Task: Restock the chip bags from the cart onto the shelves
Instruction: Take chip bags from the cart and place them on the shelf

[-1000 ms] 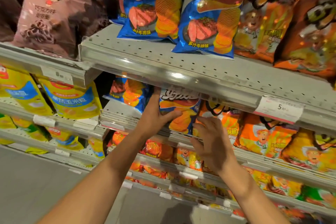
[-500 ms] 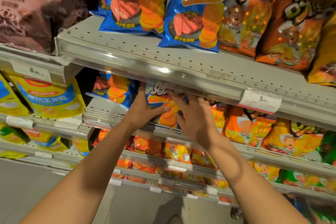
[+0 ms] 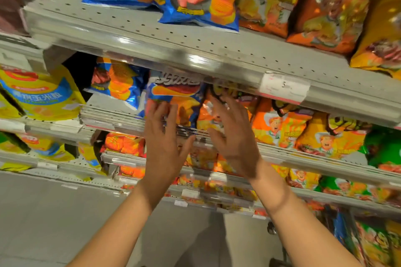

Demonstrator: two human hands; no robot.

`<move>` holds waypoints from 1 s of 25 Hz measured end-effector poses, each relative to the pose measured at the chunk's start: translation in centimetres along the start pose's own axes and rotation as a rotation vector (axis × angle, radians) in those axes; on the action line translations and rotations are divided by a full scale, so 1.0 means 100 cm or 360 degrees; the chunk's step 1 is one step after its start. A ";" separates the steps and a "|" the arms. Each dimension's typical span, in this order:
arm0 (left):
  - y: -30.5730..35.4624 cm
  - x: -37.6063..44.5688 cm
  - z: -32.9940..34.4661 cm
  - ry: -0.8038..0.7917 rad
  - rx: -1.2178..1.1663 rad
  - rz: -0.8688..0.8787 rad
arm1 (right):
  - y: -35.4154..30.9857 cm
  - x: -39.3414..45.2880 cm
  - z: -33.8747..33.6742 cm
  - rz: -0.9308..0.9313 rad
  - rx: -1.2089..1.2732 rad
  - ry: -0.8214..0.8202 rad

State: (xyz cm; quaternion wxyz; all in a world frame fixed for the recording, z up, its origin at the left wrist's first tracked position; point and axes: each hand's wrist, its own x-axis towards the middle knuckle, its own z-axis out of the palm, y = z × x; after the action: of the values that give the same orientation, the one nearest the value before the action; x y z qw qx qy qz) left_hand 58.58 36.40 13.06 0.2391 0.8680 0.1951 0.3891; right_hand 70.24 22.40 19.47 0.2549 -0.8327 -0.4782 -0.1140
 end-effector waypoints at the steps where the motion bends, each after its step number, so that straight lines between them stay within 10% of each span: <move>1: 0.016 -0.011 0.011 -0.0039 -0.0046 0.0077 | 0.015 -0.021 -0.008 0.0029 0.0031 0.0021; 16: 0.423 -0.188 0.315 -0.1339 -0.0675 0.0753 | 0.311 -0.449 -0.251 0.1518 -0.0218 0.0110; 25: 0.542 -0.223 0.448 -0.1980 -0.0691 0.1084 | 0.378 -0.588 -0.300 0.2329 -0.0042 0.0381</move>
State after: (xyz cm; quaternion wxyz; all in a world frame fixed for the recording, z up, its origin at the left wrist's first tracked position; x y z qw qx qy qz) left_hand 87.42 -30.92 4.70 0.3376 0.8738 -0.3377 -0.0922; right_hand 73.74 -52.63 7.36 0.3059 -0.9234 0.2315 -0.0106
